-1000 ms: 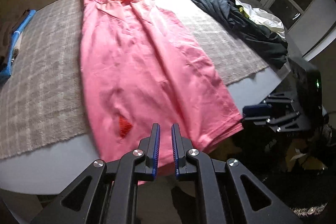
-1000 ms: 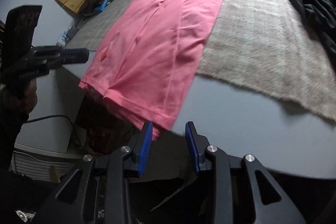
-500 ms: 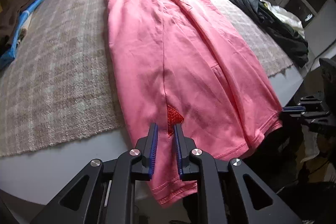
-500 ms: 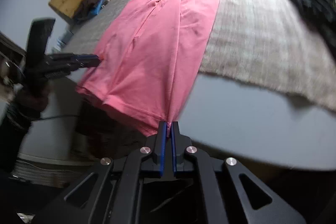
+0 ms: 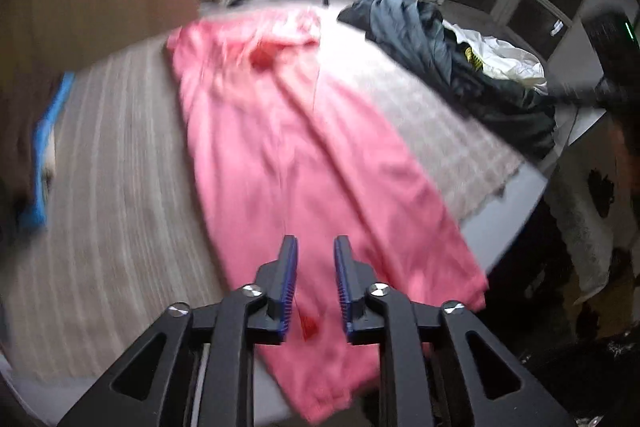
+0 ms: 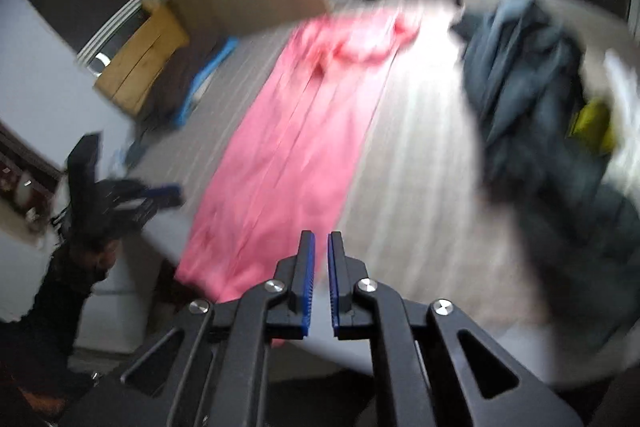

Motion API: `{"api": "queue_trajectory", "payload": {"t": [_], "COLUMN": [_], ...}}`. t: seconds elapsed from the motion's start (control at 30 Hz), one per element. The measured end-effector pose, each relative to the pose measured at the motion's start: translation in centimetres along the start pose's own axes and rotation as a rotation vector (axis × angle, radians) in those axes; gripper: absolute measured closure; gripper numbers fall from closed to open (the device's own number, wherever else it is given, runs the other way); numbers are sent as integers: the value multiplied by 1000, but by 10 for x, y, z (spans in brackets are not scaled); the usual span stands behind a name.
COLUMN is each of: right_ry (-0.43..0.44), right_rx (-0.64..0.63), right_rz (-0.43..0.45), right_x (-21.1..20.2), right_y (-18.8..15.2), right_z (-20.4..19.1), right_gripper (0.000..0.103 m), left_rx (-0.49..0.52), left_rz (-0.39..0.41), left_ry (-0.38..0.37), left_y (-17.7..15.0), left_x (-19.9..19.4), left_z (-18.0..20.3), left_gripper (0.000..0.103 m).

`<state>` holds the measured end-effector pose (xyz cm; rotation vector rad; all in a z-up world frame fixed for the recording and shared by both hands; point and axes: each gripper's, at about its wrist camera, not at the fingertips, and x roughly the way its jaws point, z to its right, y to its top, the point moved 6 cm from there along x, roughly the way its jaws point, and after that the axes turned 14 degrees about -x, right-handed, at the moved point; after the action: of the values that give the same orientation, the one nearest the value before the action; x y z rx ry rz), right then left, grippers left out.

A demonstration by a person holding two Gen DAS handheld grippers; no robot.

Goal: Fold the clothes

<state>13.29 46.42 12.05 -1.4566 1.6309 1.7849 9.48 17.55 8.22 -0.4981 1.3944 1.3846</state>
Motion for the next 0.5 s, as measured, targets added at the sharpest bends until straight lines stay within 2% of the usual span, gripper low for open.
{"api": "queue_trajectory", "payload": {"t": [0.03,0.1,0.2,0.27,0.37,0.43,0.5], "right_ry": [-34,-85,-87,-91,-93,-95,-58], "right_rx": [-12,-28,-14,-15,-19,3,48], "right_rz": [6,12,4,-11,-73,-110,-115], "right_x": [3,18,58,88,147,187,217], "right_y": [21,64,113,137,160,169,175], "right_z": [15,48,96,125,164,188,204], "right_gripper": [81,80,80,80,80,80,80], "left_rx": [27,75,111,126,159,186,200], "left_rz": [8,28,44,37,-4,-32,-42], "left_ry": [3,7,13,-4,-18,9,39], "left_y": [21,62,124,157,185,199,209], "left_x": [5,22,63,97,148,185,206], "left_z": [6,23,48,62,78,84,83], "left_gripper": [76,68,60,60,60,60,60]}}
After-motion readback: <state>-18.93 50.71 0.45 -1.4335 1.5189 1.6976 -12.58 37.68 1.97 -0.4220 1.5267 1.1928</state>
